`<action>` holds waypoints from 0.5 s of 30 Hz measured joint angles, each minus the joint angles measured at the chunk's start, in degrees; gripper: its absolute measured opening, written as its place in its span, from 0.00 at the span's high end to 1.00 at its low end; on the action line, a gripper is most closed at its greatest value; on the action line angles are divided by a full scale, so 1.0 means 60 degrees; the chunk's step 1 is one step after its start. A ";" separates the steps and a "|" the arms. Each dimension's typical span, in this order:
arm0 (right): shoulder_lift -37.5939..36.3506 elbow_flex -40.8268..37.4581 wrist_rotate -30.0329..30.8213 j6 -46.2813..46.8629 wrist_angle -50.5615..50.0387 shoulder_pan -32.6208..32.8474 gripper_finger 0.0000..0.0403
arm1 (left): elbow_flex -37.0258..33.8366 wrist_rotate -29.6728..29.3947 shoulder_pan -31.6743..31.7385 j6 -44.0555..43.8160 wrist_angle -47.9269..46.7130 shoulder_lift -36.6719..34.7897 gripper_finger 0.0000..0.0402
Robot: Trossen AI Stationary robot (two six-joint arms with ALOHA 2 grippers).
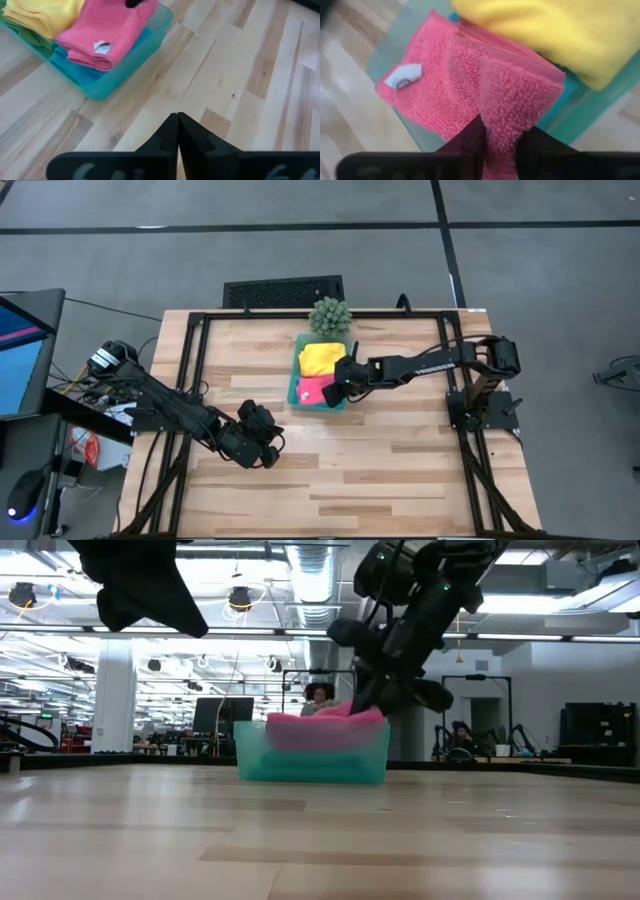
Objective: Fold microfiber towels
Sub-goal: Put the pink micro fiber cloth into the bin on top of the blue micro fiber cloth, then return to Home Position
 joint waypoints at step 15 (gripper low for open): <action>-0.0124 0.1648 0.0099 -0.0689 -0.3211 -0.0154 0.38 | 0.0004 -0.0092 0.0065 -0.0184 0.0044 0.0000 1.00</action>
